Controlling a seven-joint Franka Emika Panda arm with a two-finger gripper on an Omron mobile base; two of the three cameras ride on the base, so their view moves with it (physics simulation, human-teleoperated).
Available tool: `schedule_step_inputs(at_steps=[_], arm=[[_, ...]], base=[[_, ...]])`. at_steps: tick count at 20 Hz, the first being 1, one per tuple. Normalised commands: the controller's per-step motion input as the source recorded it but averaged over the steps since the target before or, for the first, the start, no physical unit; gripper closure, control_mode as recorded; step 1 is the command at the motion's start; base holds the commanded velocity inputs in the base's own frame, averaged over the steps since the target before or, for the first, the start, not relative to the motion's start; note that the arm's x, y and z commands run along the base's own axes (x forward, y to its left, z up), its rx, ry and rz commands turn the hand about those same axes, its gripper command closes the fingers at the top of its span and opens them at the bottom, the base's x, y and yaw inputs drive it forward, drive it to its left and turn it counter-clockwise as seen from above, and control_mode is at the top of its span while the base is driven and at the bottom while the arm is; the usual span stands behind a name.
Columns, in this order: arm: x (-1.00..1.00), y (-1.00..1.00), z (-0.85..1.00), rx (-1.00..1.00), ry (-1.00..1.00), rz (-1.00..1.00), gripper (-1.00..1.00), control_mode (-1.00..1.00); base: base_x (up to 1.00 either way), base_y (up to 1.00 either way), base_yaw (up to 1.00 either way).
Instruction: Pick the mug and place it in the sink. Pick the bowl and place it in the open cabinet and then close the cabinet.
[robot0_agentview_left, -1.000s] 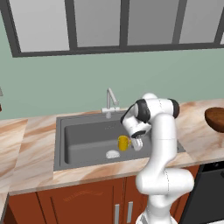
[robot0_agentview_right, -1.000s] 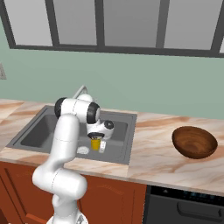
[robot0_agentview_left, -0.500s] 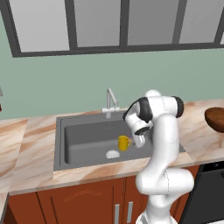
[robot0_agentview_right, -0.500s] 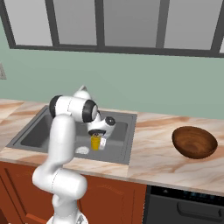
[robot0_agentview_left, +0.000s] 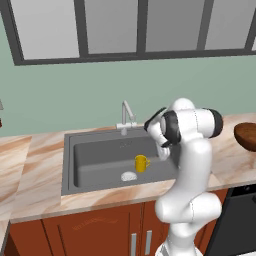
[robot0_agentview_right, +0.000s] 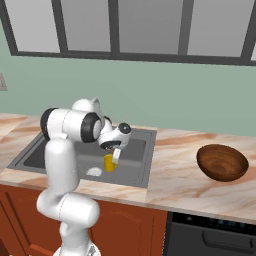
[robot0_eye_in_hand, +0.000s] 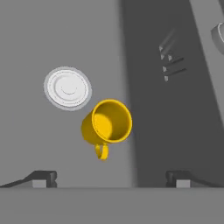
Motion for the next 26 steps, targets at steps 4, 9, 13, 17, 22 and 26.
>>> schedule_step_inputs(at_steps=[4, 9, 13, 17, 22, 26], arm=[[-0.23, -0.41, 0.99, 0.04, 0.05, -0.1, -1.0, -1.0], [-0.3, -0.43, 0.96, 0.05, 0.08, -0.16, -1.0, -1.0], [-0.33, -0.17, 0.92, 0.0, 0.04, -0.22, -1.0, -1.0], [-0.3, -0.03, 0.83, 0.0, 0.04, -0.27, -1.0, -1.0], [-0.38, -0.13, 0.51, 0.0, 0.05, -0.31, -1.0, -1.0], [-0.55, -0.12, 0.18, 0.0, 0.11, -0.33, -1.0, -1.0]], base=[[0.0, 0.0, 0.0], [0.0, 0.0, 0.0], [0.0, 0.0, 0.0], [0.0, 0.0, 0.0], [0.0, 0.0, 0.0], [0.0, 0.0, 0.0]])
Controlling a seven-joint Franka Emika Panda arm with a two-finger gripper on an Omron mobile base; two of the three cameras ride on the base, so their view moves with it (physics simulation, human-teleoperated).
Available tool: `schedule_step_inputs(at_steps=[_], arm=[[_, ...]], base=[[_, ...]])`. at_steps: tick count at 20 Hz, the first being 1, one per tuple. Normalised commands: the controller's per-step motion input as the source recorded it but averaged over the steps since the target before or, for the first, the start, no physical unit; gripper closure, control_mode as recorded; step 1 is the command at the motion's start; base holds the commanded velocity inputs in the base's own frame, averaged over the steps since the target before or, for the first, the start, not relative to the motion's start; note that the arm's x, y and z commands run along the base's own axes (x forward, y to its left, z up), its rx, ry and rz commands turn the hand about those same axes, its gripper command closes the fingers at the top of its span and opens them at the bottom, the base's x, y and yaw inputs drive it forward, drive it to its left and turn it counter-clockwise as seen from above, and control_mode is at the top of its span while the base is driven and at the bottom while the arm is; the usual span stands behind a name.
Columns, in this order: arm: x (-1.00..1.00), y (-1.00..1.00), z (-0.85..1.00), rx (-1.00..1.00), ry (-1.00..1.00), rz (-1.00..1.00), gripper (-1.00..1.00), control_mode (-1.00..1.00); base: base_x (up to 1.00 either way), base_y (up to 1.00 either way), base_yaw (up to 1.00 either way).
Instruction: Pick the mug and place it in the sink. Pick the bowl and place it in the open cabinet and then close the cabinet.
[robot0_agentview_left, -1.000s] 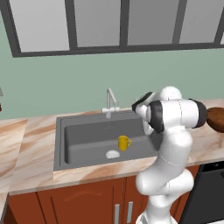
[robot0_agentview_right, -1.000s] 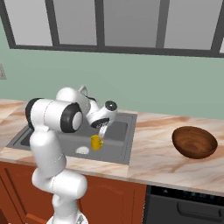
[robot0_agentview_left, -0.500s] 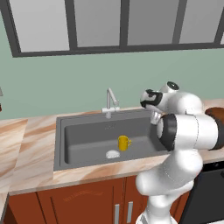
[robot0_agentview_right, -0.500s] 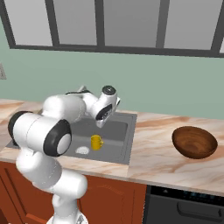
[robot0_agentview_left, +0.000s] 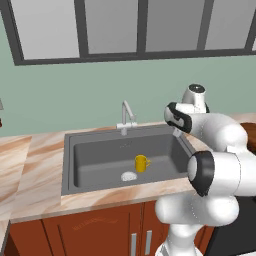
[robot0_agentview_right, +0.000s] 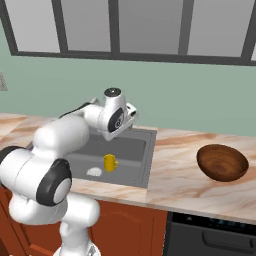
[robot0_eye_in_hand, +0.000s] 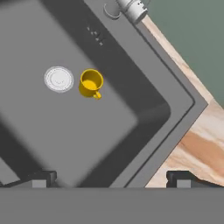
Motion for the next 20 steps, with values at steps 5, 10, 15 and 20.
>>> schedule_step_inputs(at_steps=[5, 10, 15, 20], arm=[[-0.55, -0.21, 0.0, 0.0, 0.06, -0.26, -1.0, -1.0], [-0.18, -0.22, 0.13, 0.0, 0.0, -0.14, -1.0, -1.0], [0.0, -0.44, 0.01, 0.02, 0.03, -0.01, -1.0, -1.0], [0.0, -0.52, 0.0, 0.03, 0.02, -0.01, -1.0, -1.0]], base=[[0.0, 0.0, 0.0], [0.0, 0.0, 0.0], [0.0, 0.0, 0.0], [0.0, 0.0, 0.0]])
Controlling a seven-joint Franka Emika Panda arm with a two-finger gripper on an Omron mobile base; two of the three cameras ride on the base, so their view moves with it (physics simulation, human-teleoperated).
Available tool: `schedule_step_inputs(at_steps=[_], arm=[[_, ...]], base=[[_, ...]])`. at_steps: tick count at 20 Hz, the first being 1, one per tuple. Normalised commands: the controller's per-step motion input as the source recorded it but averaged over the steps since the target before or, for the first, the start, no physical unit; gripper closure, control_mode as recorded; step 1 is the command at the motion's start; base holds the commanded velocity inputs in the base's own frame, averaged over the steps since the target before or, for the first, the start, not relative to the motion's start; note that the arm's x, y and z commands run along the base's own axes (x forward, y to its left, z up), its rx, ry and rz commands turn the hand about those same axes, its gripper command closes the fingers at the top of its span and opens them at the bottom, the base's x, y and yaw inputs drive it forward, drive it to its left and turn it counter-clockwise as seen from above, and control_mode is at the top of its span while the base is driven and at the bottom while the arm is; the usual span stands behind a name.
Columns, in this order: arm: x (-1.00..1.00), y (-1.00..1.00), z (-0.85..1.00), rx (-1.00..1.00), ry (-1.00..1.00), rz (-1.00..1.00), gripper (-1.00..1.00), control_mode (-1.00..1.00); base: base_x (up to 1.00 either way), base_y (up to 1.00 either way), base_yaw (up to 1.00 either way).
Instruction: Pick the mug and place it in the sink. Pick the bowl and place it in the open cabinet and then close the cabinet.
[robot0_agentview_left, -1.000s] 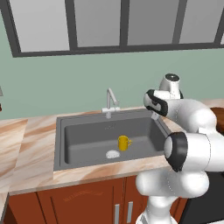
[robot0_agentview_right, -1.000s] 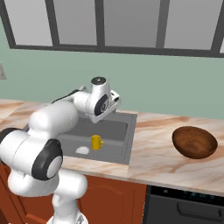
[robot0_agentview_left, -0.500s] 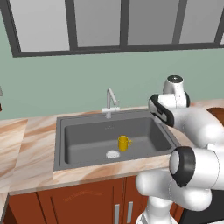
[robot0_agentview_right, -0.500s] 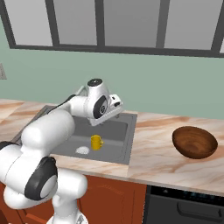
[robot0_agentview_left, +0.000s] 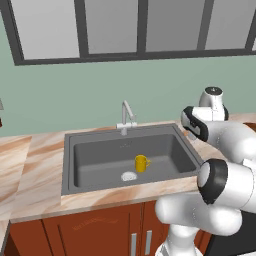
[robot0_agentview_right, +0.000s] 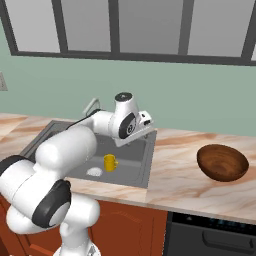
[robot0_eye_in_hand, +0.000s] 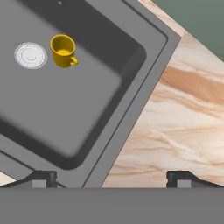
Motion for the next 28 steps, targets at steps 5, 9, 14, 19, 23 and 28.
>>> schedule_step_inputs(at_steps=[5, 9, 14, 19, 23, 28], arm=[[0.0, -0.53, 0.0, 0.03, 0.01, -0.11, -1.0, -1.0], [0.0, -0.47, 0.0, 0.0, 0.02, -0.17, -1.0, -1.0], [0.0, -0.29, 0.0, 0.0, 0.01, -0.32, -1.0, -1.0], [0.0, -0.2, 0.0, 0.0, 0.0, -0.39, -1.0, -1.0], [0.0, -0.26, 0.0, 0.0, 0.0, -0.38, -1.0, -1.0], [-0.01, -0.23, 0.0, 0.02, -0.07, -0.43, -1.0, -1.0]], base=[[0.0, 0.0, 0.0], [0.0, 0.0, 0.0], [0.0, 0.0, 0.0], [0.0, 0.0, 0.0], [0.0, 0.0, 0.0], [0.0, 0.0, 0.0]])
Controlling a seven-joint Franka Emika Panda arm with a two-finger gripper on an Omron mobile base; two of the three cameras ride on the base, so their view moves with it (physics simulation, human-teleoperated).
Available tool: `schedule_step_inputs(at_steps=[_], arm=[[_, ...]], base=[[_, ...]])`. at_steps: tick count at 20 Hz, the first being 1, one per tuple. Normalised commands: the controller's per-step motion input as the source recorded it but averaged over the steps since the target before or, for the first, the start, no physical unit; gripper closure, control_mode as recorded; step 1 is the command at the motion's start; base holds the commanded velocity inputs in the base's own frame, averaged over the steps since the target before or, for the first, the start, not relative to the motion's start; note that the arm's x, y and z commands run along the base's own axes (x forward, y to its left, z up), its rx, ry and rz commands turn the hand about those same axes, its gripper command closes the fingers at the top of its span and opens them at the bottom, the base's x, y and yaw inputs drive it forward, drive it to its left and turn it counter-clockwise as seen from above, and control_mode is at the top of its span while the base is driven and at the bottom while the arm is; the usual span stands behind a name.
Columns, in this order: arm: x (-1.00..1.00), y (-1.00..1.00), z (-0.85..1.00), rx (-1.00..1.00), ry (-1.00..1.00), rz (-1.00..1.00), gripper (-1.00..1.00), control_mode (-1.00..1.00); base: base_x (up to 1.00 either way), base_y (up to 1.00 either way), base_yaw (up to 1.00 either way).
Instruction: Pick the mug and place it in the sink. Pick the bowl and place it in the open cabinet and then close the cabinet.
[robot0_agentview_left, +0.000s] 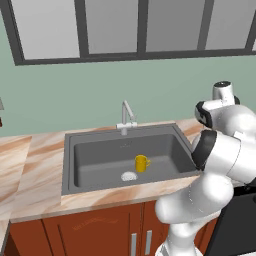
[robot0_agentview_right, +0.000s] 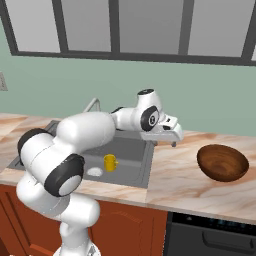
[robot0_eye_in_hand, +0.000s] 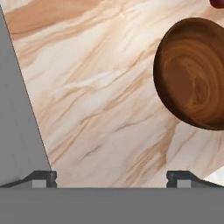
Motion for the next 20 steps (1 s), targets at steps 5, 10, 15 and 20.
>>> schedule_step_inputs(at_steps=[5, 10, 15, 20], arm=[[0.0, -0.04, 0.03, 0.0, -0.18, -0.5, -1.0, -1.0], [0.0, -0.16, 0.04, 0.0, -0.14, -0.56, -1.0, -1.0], [0.0, -0.28, 0.0, 0.02, -0.11, -0.62, -1.0, -1.0], [0.0, -0.23, 0.02, 0.0, -0.16, -0.6, -1.0, -1.0]], base=[[0.0, 0.0, 0.0], [0.0, 0.0, 0.0], [0.0, 0.0, 0.0], [0.0, 0.0, 0.0]])
